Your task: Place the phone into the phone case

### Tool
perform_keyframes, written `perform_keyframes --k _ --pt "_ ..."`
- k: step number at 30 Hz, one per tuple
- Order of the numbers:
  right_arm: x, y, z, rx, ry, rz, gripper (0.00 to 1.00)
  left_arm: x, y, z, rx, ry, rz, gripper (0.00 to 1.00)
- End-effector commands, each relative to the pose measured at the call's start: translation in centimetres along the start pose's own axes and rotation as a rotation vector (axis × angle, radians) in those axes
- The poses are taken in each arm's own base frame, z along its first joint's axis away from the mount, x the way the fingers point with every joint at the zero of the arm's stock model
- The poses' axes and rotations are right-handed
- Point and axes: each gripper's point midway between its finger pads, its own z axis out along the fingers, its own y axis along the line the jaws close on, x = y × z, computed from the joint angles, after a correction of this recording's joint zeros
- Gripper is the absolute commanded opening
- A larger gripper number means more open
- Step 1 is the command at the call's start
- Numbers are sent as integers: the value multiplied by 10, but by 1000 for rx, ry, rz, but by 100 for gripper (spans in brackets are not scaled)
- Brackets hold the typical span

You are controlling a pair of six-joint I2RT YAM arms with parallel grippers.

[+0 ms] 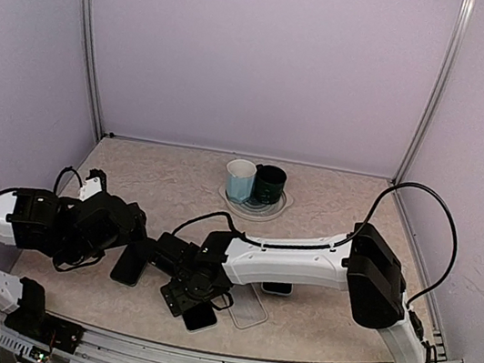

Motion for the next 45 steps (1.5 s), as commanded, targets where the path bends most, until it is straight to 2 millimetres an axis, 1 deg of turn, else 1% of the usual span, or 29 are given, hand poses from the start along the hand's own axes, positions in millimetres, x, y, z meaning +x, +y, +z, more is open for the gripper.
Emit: perform_keyframes --k 1,4,9,12,17,21,22,25,26,27,28,29,31,33,35,37,41,43,45 --pt "38 -12 24 85 125 -60 88 8 -3 6 0 22 28 99" --pt "37 -11 22 68 114 -52 76 8 -3 6 1 22 29 99" --pt "24 -6 11 43 66 -46 62 7 -1 6 2 19 25 99" --pt "14 -2 2 18 22 -36 61 7 1 5 5 19 16 99" --pt "-12 0 -27 -26 -104 -16 60 5 3 4 4 13 10 99" --pt "-37 5 -53 -95 -233 -8 58 2 2 3 9 6 6 99" --pt "-40 5 -58 -104 -253 -9 58 2 1 3 10 6 5 99" --pt "-51 -1 -71 -129 -307 4 58 2 0 5 8 6 11 99" --pt "-54 -6 -73 -134 -319 12 58 2 -1 5 8 6 13 99" --pt "-58 -8 -80 -147 -338 19 57 2 -1 6 6 5 15 99" --pt "-61 -12 -81 -155 -346 25 57 2 -2 6 7 6 19 99" --pt "-65 -17 -87 -164 -365 36 57 2 -3 7 7 7 21 99" --pt "-69 -26 -93 -163 -391 47 56 0 -6 9 9 6 21 99" --pt "-69 -39 -96 -133 -403 56 56 -1 -8 10 9 4 23 99" --pt "-66 -56 -99 -83 -404 72 56 -1 -9 12 8 6 26 99" --pt "-58 -74 -100 -42 -403 88 56 0 -12 15 10 11 30 99" --pt "-34 -101 -88 -22 -372 108 55 6 -16 21 12 28 45 99" --pt "-24 -109 -81 -15 -349 120 55 8 -18 24 6 35 54 99" --pt "-15 -110 -74 -20 -327 127 54 10 -21 26 6 41 62 99"
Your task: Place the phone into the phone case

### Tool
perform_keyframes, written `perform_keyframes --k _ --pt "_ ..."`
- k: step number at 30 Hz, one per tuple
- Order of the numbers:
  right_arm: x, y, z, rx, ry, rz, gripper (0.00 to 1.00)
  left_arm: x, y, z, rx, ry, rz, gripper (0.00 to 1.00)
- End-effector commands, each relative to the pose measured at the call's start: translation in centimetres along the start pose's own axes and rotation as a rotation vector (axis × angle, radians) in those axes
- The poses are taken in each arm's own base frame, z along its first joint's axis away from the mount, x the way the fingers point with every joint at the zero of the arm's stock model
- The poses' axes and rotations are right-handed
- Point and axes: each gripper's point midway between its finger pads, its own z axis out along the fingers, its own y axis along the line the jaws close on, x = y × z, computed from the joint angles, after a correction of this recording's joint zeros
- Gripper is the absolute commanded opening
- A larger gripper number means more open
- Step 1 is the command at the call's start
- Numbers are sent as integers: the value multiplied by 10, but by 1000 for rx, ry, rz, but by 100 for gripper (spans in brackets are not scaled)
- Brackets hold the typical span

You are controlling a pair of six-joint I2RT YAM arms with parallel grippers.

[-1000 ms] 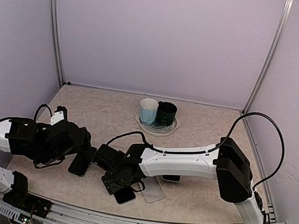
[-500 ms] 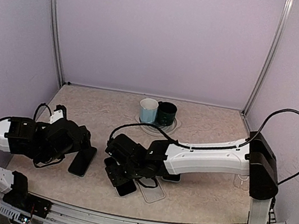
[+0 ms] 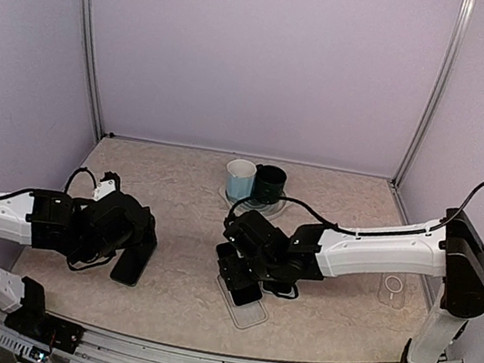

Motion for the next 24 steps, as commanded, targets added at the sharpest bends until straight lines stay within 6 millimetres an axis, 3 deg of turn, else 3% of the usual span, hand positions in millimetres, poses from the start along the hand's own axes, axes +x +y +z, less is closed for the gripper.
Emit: perform_keyframes --k 1,7,12,24 --pt "1 -5 -1 -14 -26 43 54 -2 -14 4 20 9 10 99" --pt "19 -2 13 -14 21 72 55 2 -19 9 17 20 28 99" --pt "25 -2 11 50 58 75 55 4 -19 11 10 24 39 99" --pt "51 6 16 22 121 75 55 5 -15 13 5 27 40 99"
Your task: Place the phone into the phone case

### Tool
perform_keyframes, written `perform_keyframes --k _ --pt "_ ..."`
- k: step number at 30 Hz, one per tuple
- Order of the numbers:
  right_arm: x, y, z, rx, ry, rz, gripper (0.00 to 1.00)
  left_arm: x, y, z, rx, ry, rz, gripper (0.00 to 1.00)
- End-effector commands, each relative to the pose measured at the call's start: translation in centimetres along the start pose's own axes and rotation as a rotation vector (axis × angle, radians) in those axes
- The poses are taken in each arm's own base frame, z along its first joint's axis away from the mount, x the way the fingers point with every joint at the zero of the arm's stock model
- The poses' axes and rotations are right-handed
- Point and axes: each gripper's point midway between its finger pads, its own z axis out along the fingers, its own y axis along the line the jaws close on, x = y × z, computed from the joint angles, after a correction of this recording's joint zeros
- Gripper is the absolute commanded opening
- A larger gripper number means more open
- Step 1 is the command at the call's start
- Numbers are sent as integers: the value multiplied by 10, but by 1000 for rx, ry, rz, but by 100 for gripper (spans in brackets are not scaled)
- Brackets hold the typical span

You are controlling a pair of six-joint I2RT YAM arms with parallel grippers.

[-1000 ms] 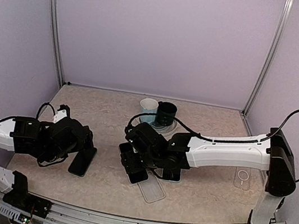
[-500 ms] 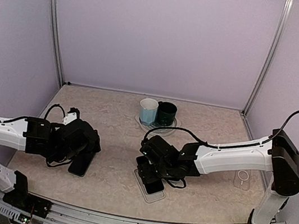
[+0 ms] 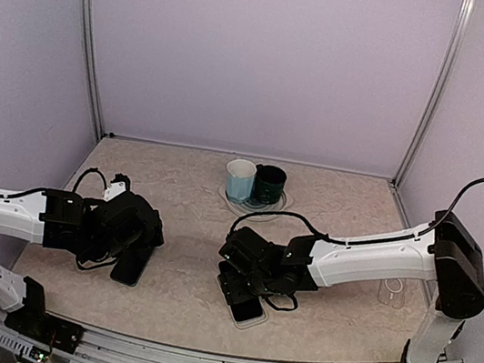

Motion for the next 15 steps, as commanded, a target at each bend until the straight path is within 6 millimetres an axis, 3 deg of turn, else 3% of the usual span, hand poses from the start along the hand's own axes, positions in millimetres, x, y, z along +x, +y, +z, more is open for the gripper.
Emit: perform_keyframes --k 1,9,15 --pt "8 5 4 4 21 -3 55 -5 -5 -1 16 -7 -8 99" --pt "0 -8 -6 83 14 -87 55 -4 -4 0 18 -4 -6 99" --pt "7 -5 4 68 30 -107 55 -4 -3 0 19 -5 -14 99"
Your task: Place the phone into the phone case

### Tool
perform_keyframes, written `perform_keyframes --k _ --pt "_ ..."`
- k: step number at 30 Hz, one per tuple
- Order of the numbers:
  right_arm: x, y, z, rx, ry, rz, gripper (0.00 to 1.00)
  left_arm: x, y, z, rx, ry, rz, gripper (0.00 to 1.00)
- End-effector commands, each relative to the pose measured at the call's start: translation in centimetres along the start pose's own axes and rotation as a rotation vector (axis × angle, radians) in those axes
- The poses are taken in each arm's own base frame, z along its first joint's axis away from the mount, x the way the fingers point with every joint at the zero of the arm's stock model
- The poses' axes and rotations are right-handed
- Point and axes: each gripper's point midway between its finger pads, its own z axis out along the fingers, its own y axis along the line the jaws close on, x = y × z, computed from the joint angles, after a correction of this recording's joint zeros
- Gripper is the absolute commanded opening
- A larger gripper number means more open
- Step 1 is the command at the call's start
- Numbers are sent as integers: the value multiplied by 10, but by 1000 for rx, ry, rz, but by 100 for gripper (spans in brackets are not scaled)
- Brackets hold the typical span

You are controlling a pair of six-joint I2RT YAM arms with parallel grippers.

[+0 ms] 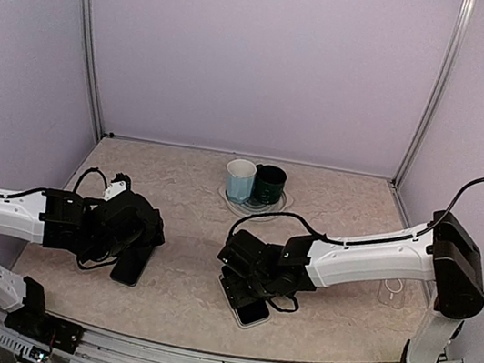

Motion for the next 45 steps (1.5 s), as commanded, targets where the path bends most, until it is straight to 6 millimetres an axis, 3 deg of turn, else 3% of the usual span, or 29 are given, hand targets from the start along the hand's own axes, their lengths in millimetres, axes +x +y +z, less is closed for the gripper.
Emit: perform_keyframes --k 1,11,15,16,20,24,32,35,37,41,45 --pt "-3 4 5 12 -7 -37 55 -3 0 0 8 -4 -4 99" --pt "10 10 15 -33 40 -4 61 -2 6 0 3 -5 -9 99" --pt "14 12 14 -43 66 8 97 -2 7 1 1 -3 -10 99" --pt "13 12 12 -39 70 6 99 -2 7 1 1 -3 -9 99" --pt "13 8 5 -21 102 -3 99 0 6 2 2 2 -9 99" --pt "30 7 1 -62 166 31 99 2 7 3 5 8 -12 99" --pt "58 15 18 -115 261 39 99 6 0 6 12 26 -3 99" --pt "62 15 22 -114 272 34 90 9 -4 8 24 39 0 99" --pt "61 13 22 -108 259 40 80 12 -10 10 50 51 1 99" --pt "54 7 25 -92 221 53 74 29 -35 17 161 99 6 95" --pt "42 8 26 -96 167 45 65 51 -78 27 360 151 -13 95"
